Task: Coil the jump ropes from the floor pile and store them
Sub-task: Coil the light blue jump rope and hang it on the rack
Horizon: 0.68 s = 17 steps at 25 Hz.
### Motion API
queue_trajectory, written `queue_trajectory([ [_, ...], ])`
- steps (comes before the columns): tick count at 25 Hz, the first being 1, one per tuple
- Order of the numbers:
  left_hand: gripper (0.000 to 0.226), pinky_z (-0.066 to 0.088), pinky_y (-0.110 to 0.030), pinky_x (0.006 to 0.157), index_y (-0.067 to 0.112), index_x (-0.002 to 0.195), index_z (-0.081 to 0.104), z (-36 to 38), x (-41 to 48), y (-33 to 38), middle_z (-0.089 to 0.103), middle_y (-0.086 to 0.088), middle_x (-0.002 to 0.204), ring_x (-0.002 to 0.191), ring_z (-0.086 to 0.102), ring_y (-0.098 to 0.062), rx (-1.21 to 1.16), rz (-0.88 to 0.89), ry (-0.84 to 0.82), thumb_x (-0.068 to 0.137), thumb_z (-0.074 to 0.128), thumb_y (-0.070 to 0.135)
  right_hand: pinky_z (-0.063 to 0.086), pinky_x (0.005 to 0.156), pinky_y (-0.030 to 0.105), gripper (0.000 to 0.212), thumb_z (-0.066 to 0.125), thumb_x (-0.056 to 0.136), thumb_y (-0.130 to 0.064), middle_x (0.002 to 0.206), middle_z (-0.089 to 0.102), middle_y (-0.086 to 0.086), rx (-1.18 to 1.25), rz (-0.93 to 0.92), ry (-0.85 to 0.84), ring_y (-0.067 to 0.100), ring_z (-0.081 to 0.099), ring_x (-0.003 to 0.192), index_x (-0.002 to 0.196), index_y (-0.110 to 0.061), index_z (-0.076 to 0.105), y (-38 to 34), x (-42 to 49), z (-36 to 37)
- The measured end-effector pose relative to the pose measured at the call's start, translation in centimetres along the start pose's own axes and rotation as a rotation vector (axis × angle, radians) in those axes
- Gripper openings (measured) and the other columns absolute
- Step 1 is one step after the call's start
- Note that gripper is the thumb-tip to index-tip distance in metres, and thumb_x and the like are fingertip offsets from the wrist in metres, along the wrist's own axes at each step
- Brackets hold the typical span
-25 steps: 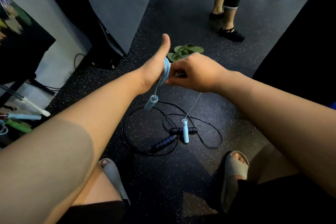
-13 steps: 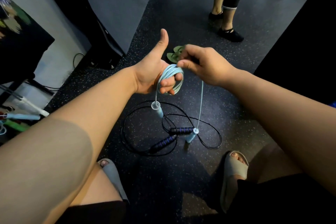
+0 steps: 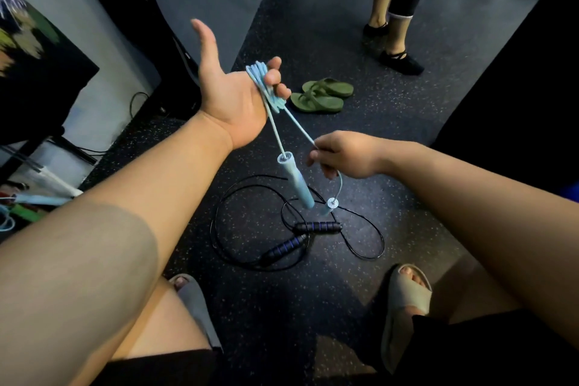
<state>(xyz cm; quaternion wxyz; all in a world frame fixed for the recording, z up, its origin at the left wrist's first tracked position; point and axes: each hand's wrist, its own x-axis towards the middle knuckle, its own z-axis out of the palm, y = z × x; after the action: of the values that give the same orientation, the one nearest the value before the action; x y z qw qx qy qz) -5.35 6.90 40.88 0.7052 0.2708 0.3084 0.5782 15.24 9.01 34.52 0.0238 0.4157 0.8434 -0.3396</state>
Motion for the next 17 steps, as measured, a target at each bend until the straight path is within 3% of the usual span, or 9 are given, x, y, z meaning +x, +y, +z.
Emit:
queue_trajectory([
  [3,0.101,0.045,-0.037,0.081,0.002,0.106,0.059,0.3,0.4,-0.8,0.052,-0.009,0.083,0.065,0.054,-0.02,0.108,0.074,0.111,0.08,0.019,0.091,0.048,0.065,0.028,0.027,0.042,0.104,-0.029,0.072,0.066,-0.002,-0.105,-0.074,-0.006,0.015,0.063,0.068,0.107,-0.014,0.065,-2.0,-0.2,-0.6],
  [6,0.102,0.05,-0.036,0.076,-0.001,0.125,0.053,0.4,1.0,-1.5,0.054,-0.008,0.076,0.066,0.055,-0.02,0.42,0.052,0.209,0.086,0.016,0.085,0.047,0.068,0.037,0.029,0.047,0.102,-0.032,0.076,0.062,0.002,-0.221,-0.203,0.17,0.022,0.058,0.071,0.095,-0.01,0.064,-2.7,-0.2,-1.1],
  [8,0.1,0.049,-0.033,0.078,0.001,0.107,0.061,0.5,0.8,-2.2,0.056,-0.01,0.07,0.066,0.057,-0.022,0.681,-0.04,0.171,0.087,0.009,0.084,0.041,0.061,0.035,0.028,0.054,0.099,-0.032,0.068,0.056,-0.001,-0.249,-0.304,0.284,0.022,0.052,0.064,0.081,-0.011,0.061,-2.8,-0.4,-1.5],
  [10,0.101,0.048,-0.035,0.084,0.006,0.084,0.065,0.5,0.5,-2.9,0.06,-0.016,0.075,0.073,0.057,-0.026,0.856,-0.136,0.107,0.076,0.009,0.09,0.037,0.057,0.032,0.024,0.059,0.095,-0.034,0.064,0.051,-0.007,-0.288,-0.334,0.336,0.02,0.048,0.059,0.081,-0.016,0.066,-2.9,-0.7,-2.0],
  [13,0.125,0.047,-0.044,0.1,-0.004,0.085,0.063,0.0,0.6,-3.3,0.063,-0.025,0.085,0.079,0.061,-0.032,1.008,-0.232,0.03,0.053,0.009,0.104,0.043,0.054,0.036,0.03,0.061,0.091,-0.044,0.062,0.059,-0.003,-0.395,-0.325,0.361,0.023,0.052,0.056,0.079,-0.018,0.069,-3.2,-1.1,-2.3],
  [15,0.133,0.043,-0.048,0.109,-0.007,0.085,0.064,-0.1,0.6,-3.4,0.065,-0.03,0.088,0.083,0.063,-0.039,1.064,-0.299,-0.077,0.049,0.005,0.107,0.042,0.051,0.035,0.038,0.063,0.087,-0.052,0.057,0.057,-0.002,-0.385,-0.307,0.365,0.021,0.05,0.051,0.07,-0.018,0.063,-3.2,-1.1,-2.7],
  [17,0.122,0.044,-0.05,0.107,0.009,0.084,0.074,0.2,0.1,-3.7,0.068,-0.026,0.091,0.093,0.065,-0.038,1.112,-0.325,-0.147,0.053,0.006,0.105,0.044,0.052,0.035,0.044,0.063,0.08,-0.065,0.057,0.057,-0.007,-0.344,-0.303,0.366,0.015,0.052,0.052,0.067,-0.023,0.061,-3.2,-1.2,-3.4],
])
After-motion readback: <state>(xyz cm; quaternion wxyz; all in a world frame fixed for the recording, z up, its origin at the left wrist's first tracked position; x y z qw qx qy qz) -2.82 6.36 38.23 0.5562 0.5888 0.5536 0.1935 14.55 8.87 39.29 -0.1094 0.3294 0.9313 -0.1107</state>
